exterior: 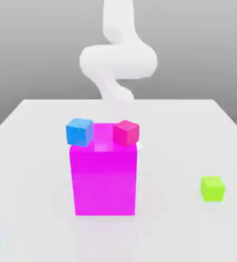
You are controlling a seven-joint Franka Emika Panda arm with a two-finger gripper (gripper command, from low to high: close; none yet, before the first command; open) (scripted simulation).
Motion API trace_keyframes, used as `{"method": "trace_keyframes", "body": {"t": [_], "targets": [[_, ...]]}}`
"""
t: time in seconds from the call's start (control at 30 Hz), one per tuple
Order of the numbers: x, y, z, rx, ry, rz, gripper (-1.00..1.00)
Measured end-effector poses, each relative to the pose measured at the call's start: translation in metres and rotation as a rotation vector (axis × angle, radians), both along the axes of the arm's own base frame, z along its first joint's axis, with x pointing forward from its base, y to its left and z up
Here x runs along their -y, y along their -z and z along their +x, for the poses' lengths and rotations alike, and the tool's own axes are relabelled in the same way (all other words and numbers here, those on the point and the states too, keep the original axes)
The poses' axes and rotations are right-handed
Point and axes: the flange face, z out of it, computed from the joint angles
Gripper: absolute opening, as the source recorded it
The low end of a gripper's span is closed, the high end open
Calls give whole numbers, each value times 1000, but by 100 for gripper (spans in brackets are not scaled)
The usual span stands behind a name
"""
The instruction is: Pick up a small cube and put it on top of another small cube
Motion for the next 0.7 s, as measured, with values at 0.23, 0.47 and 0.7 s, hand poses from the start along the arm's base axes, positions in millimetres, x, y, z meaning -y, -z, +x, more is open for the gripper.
{"method": "trace_keyframes", "body": {"t": [0.23, 0.47, 0.7], "targets": [[-112, 163, 41, -213, -446, -183, 0], [-206, 323, -5, -388, -897, -369, 0], [-250, 459, -103, -533, -1337, -549, 0]]}}
